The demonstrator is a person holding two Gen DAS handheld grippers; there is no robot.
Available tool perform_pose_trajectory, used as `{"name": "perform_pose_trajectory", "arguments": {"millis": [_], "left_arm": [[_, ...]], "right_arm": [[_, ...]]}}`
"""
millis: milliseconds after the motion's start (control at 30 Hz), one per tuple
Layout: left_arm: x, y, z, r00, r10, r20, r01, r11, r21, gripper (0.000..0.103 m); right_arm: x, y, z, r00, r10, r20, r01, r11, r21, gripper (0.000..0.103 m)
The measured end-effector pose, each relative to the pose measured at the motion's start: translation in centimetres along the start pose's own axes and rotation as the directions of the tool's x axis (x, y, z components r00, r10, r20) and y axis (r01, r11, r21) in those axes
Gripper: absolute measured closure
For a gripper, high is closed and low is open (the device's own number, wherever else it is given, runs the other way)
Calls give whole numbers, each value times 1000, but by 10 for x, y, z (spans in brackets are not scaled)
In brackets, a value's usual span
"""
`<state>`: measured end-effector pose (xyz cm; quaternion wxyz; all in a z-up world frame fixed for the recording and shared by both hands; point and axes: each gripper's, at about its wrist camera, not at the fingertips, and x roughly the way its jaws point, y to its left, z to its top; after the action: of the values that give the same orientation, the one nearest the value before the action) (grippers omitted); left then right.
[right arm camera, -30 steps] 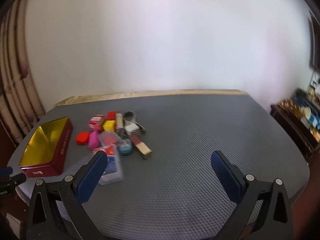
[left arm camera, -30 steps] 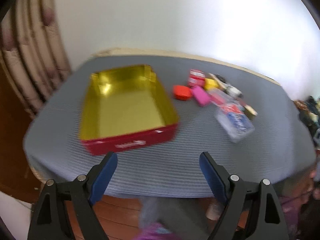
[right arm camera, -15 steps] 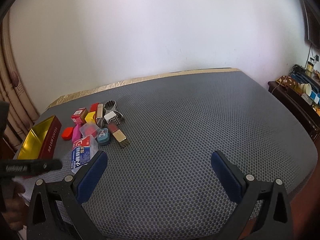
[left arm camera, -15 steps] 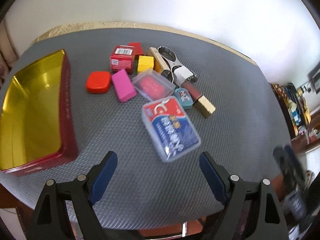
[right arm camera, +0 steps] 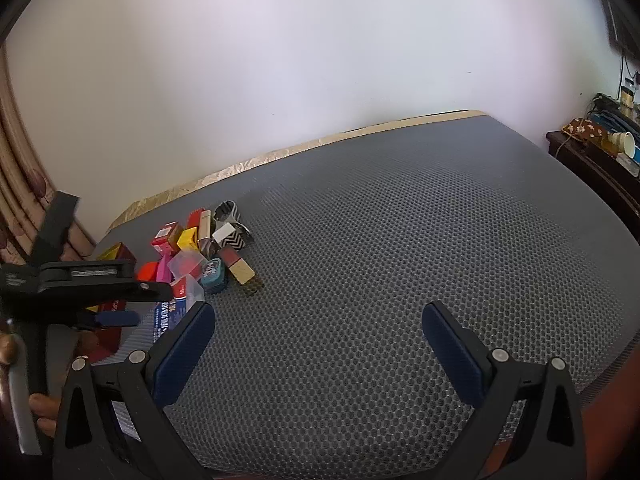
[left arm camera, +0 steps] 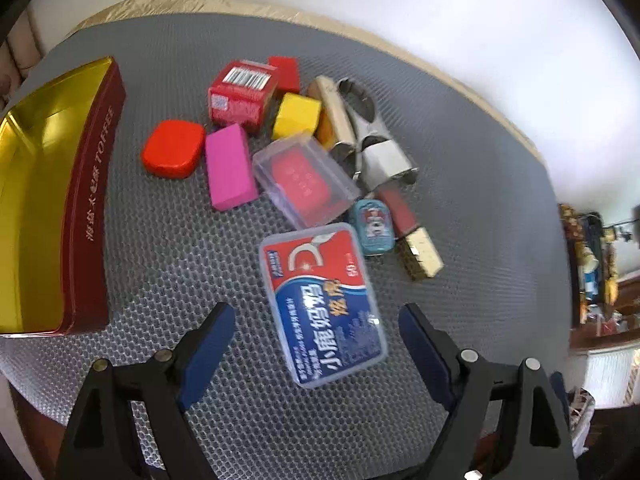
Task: Organize rigid objects
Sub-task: 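Grasp the blue-and-red dental floss box with the left gripper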
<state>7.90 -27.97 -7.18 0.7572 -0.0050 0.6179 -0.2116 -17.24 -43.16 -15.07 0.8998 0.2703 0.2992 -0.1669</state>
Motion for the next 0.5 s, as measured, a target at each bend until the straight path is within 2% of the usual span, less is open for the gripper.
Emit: {"name": "perform_pose_trajectory", "arguments": {"millis": [233, 333, 433, 500], "left_arm": [[27, -13, 17, 998, 58, -40, -57, 998, 16, 17], [43, -14, 24, 991, 98, -90, -97, 995, 20, 16], [54, -11, 28, 985, 146, -90, -145, 989, 25, 16], [65, -8, 32, 980, 155, -124, -155, 988, 13, 16]], "right_arm": [[2, -2, 0, 1000, 21, -14, -21, 1000, 18, 0], [2, -4, 1, 1000, 25, -16, -24, 999, 28, 0], [0, -4, 3, 1000, 28, -9, -28, 999, 32, 0], [0, -5, 3, 999, 31, -8, -31, 999, 35, 0]]}}
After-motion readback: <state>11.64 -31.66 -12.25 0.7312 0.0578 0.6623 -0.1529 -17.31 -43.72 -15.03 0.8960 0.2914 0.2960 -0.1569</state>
